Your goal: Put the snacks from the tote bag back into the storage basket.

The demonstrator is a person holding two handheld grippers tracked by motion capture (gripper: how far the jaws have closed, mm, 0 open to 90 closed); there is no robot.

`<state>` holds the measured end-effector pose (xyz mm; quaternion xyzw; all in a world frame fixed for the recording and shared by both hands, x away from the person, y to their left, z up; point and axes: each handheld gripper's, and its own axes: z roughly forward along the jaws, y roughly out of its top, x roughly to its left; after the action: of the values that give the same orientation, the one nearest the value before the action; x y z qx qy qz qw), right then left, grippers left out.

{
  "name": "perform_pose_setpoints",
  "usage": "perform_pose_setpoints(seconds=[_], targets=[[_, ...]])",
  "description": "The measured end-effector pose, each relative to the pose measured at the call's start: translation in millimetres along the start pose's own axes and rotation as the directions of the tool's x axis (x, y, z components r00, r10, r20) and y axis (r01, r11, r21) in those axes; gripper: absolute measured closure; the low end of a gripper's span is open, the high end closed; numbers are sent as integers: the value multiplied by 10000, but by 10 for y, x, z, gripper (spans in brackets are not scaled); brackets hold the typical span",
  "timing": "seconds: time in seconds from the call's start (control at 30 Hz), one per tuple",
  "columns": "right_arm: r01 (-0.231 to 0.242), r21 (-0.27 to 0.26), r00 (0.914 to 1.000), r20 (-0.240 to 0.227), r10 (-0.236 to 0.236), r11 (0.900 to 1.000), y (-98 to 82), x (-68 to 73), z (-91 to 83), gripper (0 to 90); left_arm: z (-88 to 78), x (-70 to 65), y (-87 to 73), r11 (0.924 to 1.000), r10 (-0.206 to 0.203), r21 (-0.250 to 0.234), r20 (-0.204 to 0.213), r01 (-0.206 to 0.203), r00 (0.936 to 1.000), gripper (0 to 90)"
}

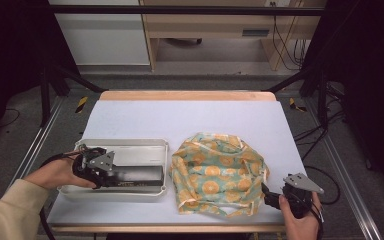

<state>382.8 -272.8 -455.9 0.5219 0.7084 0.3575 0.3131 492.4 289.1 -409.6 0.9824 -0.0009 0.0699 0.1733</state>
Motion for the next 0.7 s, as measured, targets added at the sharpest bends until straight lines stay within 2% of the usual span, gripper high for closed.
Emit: perform_pose_setpoints(seconds=[0.27,0.37,0.7], targets=[[9,49,10000,7,-9,10000,-1,7,6,67,28,22,5,9999,138,36,44,-138,9999,431],[12,58,10000,-5,-12,10000,-1,9,6,67,43,28,-9,9999,-15,-99,67,16,10000,430],[45,125,10000,-58,-44,9999,-3,15,14,67,91,60,-45,9997,-64,-242,237,70,9997,429]])
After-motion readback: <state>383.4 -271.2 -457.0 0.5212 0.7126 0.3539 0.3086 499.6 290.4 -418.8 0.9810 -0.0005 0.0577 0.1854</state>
